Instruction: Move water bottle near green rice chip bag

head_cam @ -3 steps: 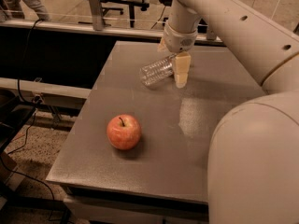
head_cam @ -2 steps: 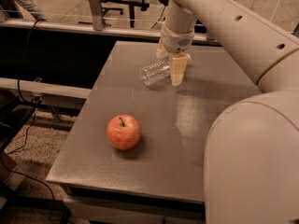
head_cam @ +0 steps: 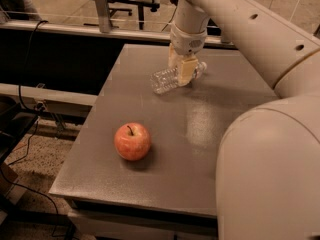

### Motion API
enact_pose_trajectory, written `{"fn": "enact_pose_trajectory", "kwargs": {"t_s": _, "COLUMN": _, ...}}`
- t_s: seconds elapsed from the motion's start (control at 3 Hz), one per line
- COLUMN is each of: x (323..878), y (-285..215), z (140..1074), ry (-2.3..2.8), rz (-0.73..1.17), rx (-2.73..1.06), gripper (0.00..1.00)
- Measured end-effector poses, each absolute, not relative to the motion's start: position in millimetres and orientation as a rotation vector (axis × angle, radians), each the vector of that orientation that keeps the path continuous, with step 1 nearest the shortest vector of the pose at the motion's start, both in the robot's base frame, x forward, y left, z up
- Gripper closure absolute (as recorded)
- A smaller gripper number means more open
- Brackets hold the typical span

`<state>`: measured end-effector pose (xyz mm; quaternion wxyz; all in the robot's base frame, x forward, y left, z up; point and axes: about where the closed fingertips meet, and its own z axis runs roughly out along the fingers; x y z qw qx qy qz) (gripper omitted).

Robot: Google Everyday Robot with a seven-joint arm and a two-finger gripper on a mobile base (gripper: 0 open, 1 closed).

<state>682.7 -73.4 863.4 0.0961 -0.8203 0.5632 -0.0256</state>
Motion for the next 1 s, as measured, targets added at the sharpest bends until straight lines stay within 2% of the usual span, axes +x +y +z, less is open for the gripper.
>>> {"fn": "enact_pose_trajectory", "kwargs": {"t_s": 0.33, "x": 674.3, "y": -84.3, "z": 875.9, "ry": 1.713, "rz": -0.084, "rx": -2.417, "gripper": 0.96}}
{"fn": "enact_pose_trajectory", "kwargs": {"t_s": 0.67, "x": 659.1, "y": -108.0, "z": 888.3, "ry": 1.818, "rz": -0.114, "rx": -2.398, "gripper": 1.0}}
{"fn": "enact_pose_trajectory", "kwargs": {"t_s": 1.0, "x": 636.5, "y": -134.2, "z": 900.7, "ry": 1.933, "rz": -0.145, "rx": -2.341, "gripper": 1.0}}
